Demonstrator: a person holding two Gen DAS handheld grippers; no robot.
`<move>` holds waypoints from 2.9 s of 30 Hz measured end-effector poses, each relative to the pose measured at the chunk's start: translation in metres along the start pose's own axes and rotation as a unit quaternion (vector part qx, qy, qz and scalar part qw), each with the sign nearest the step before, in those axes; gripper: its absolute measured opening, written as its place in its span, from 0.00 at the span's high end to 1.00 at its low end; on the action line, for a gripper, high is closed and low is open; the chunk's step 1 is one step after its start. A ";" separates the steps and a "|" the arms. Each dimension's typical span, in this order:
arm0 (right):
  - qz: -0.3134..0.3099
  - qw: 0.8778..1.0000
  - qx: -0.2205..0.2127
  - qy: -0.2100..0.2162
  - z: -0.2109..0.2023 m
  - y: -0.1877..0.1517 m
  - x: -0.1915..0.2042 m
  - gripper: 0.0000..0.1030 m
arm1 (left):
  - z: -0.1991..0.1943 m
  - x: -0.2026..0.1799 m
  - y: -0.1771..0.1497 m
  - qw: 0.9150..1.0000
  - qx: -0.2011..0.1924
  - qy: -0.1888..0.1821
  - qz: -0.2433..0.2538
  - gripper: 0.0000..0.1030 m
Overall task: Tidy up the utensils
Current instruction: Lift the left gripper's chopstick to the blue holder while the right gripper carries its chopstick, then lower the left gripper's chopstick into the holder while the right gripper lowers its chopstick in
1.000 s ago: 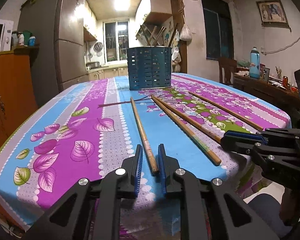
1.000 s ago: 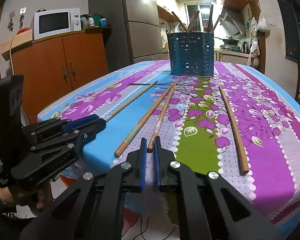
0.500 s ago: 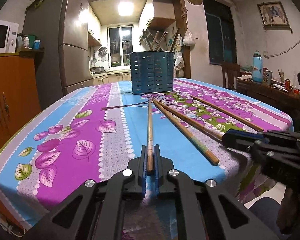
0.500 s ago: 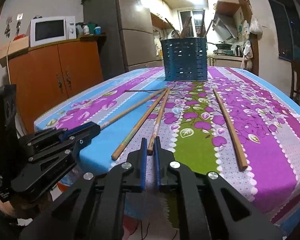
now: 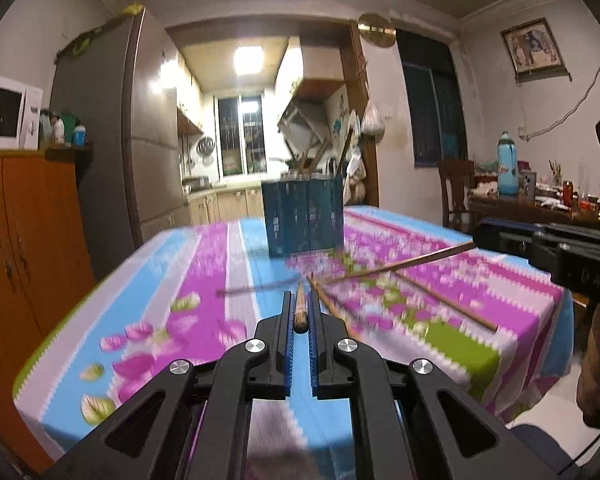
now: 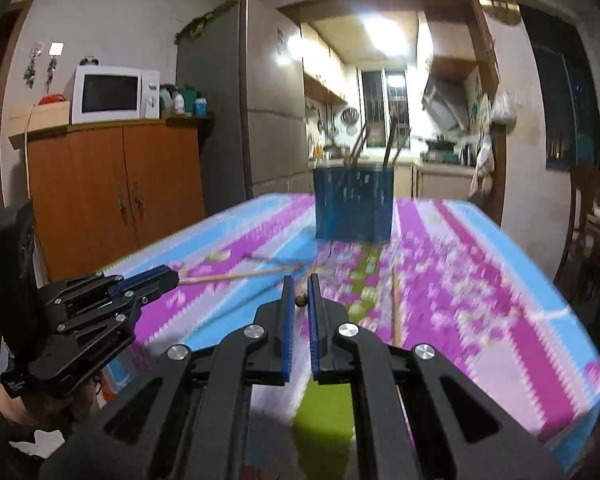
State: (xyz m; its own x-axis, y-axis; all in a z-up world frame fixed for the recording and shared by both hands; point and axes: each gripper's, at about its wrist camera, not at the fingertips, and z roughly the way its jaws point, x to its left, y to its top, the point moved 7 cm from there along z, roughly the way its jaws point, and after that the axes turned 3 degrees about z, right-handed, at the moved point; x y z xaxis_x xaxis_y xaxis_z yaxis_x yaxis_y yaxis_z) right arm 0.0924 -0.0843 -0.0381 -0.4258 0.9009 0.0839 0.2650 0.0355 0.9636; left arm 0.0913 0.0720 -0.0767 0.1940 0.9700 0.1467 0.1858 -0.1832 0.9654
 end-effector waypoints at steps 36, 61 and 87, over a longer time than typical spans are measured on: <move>-0.019 0.998 0.037 0.041 0.073 0.158 -0.046 0.96 | 0.094 0.051 0.174 0.999 0.003 -0.037 -0.002 0.93; -0.024 1.000 -0.020 0.004 0.088 0.339 -0.090 0.95 | 0.130 0.084 0.327 0.999 -0.009 -0.030 -0.010 0.93; 0.034 0.998 0.043 0.001 0.202 0.313 -0.136 0.95 | 0.237 0.078 0.314 0.998 0.049 -0.039 -0.004 0.93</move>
State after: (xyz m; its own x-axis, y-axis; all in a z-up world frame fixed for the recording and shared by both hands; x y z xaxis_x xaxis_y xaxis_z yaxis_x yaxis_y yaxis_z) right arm 0.4080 -0.1082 0.2004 -0.4064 0.9014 0.1493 0.3675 0.0116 0.9300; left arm 0.3928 0.0527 0.1866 0.2666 0.9565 0.1182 0.2808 -0.1944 0.9399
